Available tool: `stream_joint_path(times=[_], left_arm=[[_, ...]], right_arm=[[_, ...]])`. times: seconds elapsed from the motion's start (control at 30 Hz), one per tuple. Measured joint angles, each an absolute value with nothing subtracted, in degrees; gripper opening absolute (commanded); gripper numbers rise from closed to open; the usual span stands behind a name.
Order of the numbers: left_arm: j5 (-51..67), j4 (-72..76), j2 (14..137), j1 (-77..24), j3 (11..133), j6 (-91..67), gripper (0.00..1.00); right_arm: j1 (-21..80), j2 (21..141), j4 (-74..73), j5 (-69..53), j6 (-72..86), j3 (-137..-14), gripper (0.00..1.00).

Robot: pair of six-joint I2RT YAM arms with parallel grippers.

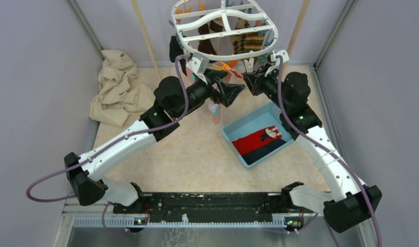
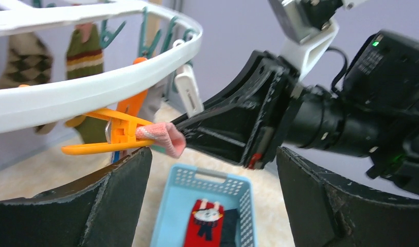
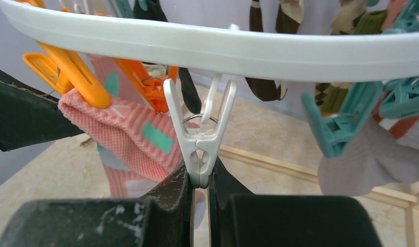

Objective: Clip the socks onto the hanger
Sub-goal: Open the clamp at the hanger.

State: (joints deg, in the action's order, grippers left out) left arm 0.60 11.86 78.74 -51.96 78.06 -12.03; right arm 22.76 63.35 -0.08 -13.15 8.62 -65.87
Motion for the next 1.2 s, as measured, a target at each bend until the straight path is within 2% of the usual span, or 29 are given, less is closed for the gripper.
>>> stream_joint_path(times=[0.43, 0.83, 1.2], left_arm=[[3.44, 14.76, 84.44, -51.99, 80.77, -19.81, 0.90], [-2.63, 16.29, 85.30, -52.01, 82.72, -22.11, 0.84], [-6.44, 16.73, 90.15, -52.27, 86.37, -24.53, 0.82]], right_arm=[[22.76, 62.85, -2.02, -11.64, 7.14, -65.87, 0.00], [22.76, 61.98, -4.40, -12.12, 5.98, -65.87, 0.00], [22.76, 60.82, -4.38, -12.56, 4.91, -65.87, 0.00]])
